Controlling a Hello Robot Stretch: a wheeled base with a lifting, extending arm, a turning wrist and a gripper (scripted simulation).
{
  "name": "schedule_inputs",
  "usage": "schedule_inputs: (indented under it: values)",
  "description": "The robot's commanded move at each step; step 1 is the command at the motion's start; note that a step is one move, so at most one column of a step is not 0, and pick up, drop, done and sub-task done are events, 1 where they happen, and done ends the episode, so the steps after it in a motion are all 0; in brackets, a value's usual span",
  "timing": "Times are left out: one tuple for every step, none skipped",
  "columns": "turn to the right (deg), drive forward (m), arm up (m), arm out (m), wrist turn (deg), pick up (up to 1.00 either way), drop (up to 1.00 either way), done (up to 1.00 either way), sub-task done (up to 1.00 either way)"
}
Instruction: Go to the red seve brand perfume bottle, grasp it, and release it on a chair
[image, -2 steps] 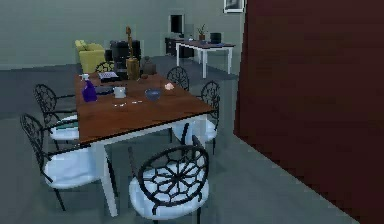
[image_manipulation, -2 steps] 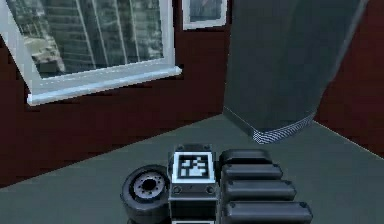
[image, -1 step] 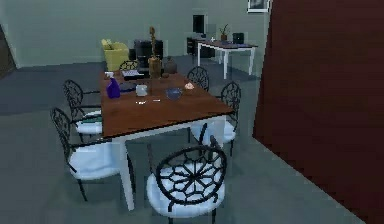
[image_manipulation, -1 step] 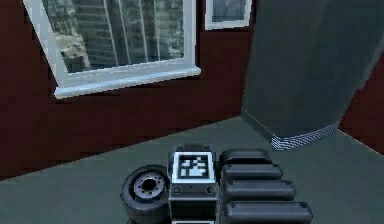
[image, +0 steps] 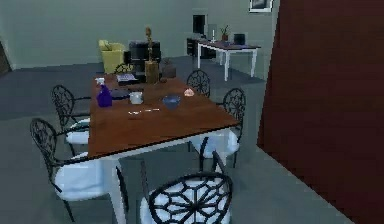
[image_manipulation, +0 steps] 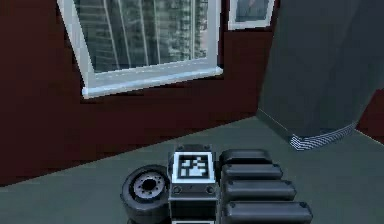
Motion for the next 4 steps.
schedule_inputs:
  values:
    - [-45.0, 0.00, 0.00, 0.00, 0.0, 0.00, 0.00, 0.00, 0.00]
    - [-45.0, 0.00, 0.00, 0.00, 0.0, 0.00, 0.00, 0.00, 0.00]
    - [-15.0, 0.00, 0.00, 0.00, 0.0, 0.00, 0.00, 0.00, 0.00]
    - [0.0, 0.00, 0.00, 0.48, 0.0, 0.00, 0.00, 0.00, 0.00]
